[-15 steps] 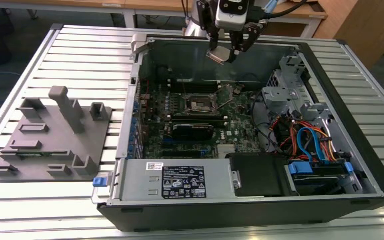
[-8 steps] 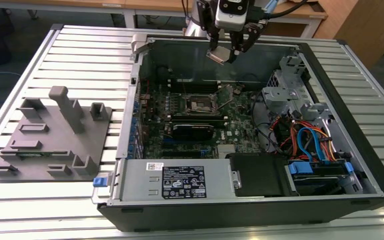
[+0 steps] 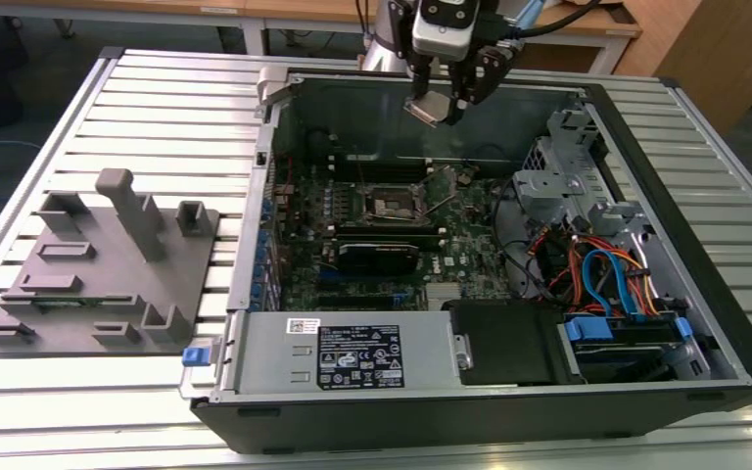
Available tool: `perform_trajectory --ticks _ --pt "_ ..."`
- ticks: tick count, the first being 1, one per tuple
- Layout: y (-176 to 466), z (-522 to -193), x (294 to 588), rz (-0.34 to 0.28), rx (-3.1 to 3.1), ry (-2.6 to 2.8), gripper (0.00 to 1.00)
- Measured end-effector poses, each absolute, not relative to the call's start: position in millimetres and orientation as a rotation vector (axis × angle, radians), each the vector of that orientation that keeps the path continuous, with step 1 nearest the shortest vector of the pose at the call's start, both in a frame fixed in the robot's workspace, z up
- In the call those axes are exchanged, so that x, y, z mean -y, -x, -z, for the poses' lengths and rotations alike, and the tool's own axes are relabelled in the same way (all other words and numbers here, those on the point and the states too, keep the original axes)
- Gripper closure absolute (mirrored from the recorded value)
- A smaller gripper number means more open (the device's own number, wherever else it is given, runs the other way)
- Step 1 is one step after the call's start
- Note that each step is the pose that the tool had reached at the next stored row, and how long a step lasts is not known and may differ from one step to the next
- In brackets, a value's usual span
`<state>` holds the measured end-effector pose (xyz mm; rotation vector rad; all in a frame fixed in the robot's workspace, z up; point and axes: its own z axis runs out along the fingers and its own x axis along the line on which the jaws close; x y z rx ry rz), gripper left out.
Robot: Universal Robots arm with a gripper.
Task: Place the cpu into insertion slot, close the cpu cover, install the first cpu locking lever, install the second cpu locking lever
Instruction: 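Place the cpu into insertion slot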
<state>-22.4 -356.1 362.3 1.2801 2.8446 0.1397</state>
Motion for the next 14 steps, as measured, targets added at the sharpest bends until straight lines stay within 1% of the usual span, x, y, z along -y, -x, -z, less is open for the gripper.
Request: perform_trajectory --ticks 14 --pt "22.5 -362.0 356.1 -0.139 -2.814 -1.341 0.46"
